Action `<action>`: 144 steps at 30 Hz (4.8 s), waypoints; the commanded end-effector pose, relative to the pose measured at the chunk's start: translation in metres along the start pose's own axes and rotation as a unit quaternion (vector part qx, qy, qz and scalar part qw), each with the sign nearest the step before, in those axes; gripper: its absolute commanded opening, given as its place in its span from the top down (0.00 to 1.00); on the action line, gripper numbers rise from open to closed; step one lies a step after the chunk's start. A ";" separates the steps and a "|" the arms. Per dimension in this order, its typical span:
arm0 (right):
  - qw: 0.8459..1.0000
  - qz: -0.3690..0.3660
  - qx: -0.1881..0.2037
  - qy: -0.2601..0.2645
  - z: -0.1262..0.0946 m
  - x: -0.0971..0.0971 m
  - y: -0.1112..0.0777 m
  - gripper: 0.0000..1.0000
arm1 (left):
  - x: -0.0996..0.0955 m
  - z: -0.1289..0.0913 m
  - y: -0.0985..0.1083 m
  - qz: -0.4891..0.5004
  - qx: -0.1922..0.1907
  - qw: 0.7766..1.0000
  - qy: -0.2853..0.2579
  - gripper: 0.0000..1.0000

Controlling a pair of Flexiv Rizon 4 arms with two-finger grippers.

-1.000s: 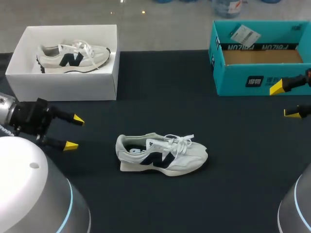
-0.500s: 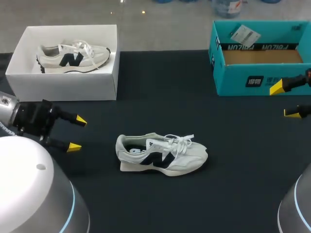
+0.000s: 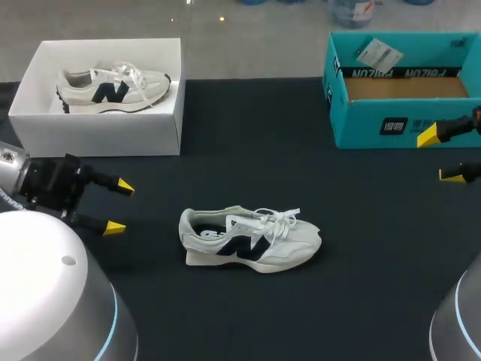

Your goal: Take the shoe out of the shoebox, open the shoe tongue, remove and reinsert the insole, then place the shoe into the shoebox

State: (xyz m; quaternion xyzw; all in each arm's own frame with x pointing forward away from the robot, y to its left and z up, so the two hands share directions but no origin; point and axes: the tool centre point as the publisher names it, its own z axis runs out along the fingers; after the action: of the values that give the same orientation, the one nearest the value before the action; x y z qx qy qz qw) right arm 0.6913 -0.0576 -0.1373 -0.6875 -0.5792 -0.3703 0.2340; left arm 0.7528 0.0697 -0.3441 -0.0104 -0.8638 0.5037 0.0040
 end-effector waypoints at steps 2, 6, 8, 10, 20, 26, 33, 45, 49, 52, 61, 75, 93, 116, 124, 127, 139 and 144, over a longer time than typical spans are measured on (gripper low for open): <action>1.000 0.001 0.000 -0.001 0.001 0.000 0.000 0.00 | 0.000 0.000 0.000 0.000 0.000 1.000 0.000 0.00; 1.000 0.001 0.000 -0.001 0.001 0.000 0.000 0.00 | 0.000 0.000 0.000 0.000 0.000 1.000 0.000 0.00; 1.000 0.001 0.000 -0.001 0.001 0.000 0.000 0.00 | 0.000 0.000 0.000 0.000 0.000 1.000 0.000 0.00; 1.000 0.001 0.000 -0.001 0.001 0.000 0.000 0.00 | 0.000 0.000 0.000 0.000 0.000 1.000 0.000 0.00; 1.000 0.001 0.000 -0.001 0.001 0.000 0.000 0.00 | 0.000 0.000 0.000 0.000 0.000 1.000 0.000 0.00; 1.000 0.001 0.000 -0.001 0.001 0.000 0.000 0.00 | 0.000 0.000 0.000 0.000 0.000 1.000 0.000 0.00; 1.000 0.001 0.000 -0.001 0.001 0.000 0.000 0.00 | 0.000 0.000 0.000 0.000 0.000 1.000 0.000 0.00; 1.000 0.001 0.000 -0.001 0.001 0.000 0.000 0.00 | 0.000 0.000 0.000 0.000 0.000 1.000 0.000 0.00; 1.000 0.001 0.000 -0.001 0.001 0.000 0.000 0.00 | 0.000 0.000 0.000 0.000 0.000 1.000 0.000 0.00; 1.000 0.001 0.000 -0.001 0.001 0.000 0.000 0.00 | 0.000 0.000 0.000 0.000 0.000 1.000 0.000 0.00; 1.000 0.001 0.000 -0.001 0.001 0.000 0.000 0.00 | 0.000 0.000 0.000 0.000 0.000 1.000 0.000 0.00; 1.000 0.001 0.000 -0.001 0.001 0.000 0.000 0.00 | 0.000 0.000 0.000 0.000 0.000 1.000 0.000 0.00; 1.000 0.001 0.000 -0.001 0.001 0.000 0.000 0.00 | 0.006 0.003 0.002 -0.020 0.024 0.999 -0.023 0.00; 1.000 0.001 0.000 -0.001 0.001 0.000 0.000 0.00 | 0.037 0.089 -0.006 -0.027 0.007 1.000 0.001 0.00; 1.000 0.001 0.000 -0.001 0.001 0.000 0.000 0.00 | 0.032 0.107 -0.002 -0.040 0.006 0.999 -0.002 0.00; 1.000 0.001 0.000 -0.001 0.001 0.000 0.000 0.00 | 0.028 0.112 0.000 -0.045 0.006 0.999 0.001 0.00; 1.000 0.001 0.000 -0.001 0.001 0.000 0.000 0.00 | 0.025 0.130 -0.001 -0.052 0.005 0.999 0.016 0.00; 1.000 0.001 0.000 -0.001 0.001 0.000 0.000 0.00 | 0.026 0.136 0.000 -0.050 0.001 0.999 0.018 0.00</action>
State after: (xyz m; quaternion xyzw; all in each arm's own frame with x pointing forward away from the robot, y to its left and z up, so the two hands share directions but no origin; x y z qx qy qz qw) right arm 0.6914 -0.0576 -0.1373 -0.6875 -0.5792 -0.3703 0.2340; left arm 0.7218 -0.0438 -0.4079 0.0241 -0.8617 0.5049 0.0443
